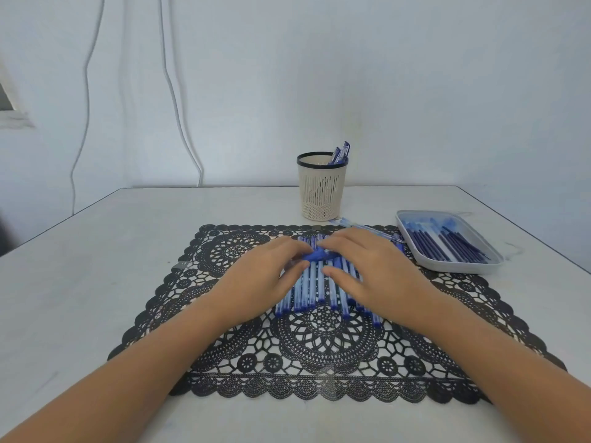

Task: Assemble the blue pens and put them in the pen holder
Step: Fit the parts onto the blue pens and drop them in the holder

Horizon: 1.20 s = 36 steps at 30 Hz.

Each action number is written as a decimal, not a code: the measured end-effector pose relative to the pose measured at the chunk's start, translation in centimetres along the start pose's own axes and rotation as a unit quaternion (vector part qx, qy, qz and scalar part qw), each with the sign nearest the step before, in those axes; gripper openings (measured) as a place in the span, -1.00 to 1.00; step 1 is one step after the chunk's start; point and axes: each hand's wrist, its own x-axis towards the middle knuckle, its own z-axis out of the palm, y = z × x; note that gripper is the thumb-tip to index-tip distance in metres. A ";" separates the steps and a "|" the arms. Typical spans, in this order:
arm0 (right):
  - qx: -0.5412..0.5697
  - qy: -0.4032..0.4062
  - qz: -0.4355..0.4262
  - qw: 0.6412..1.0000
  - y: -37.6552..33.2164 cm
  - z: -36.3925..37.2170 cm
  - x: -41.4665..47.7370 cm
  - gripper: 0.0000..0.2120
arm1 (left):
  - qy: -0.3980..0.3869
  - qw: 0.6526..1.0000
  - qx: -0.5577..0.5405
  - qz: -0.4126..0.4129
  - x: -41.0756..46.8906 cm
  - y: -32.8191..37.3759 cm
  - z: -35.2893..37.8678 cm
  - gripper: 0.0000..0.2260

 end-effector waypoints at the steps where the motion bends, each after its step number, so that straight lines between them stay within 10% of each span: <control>1: -0.020 -0.006 -0.009 1.000 -0.2 0.1 0.0 -0.62 | -0.004 1.000 0.001 0.010 -0.1 0.1 0.1 -0.78; 12: -0.087 -0.104 -0.038 0.990 -0.4 -0.4 0.3 -0.67 | -0.020 0.999 -0.006 0.047 -0.2 0.3 0.0 -0.62; 27: 0.108 -0.142 0.114 0.977 -0.6 -1.6 -0.1 -0.75 | 0.024 0.998 0.050 -0.033 -0.4 -2.1 -0.3 -0.73; 36: 0.108 -0.195 -0.020 0.975 -3.5 -0.1 -0.5 -0.76 | 0.041 0.997 0.009 -0.061 -0.5 -2.6 0.7 -0.82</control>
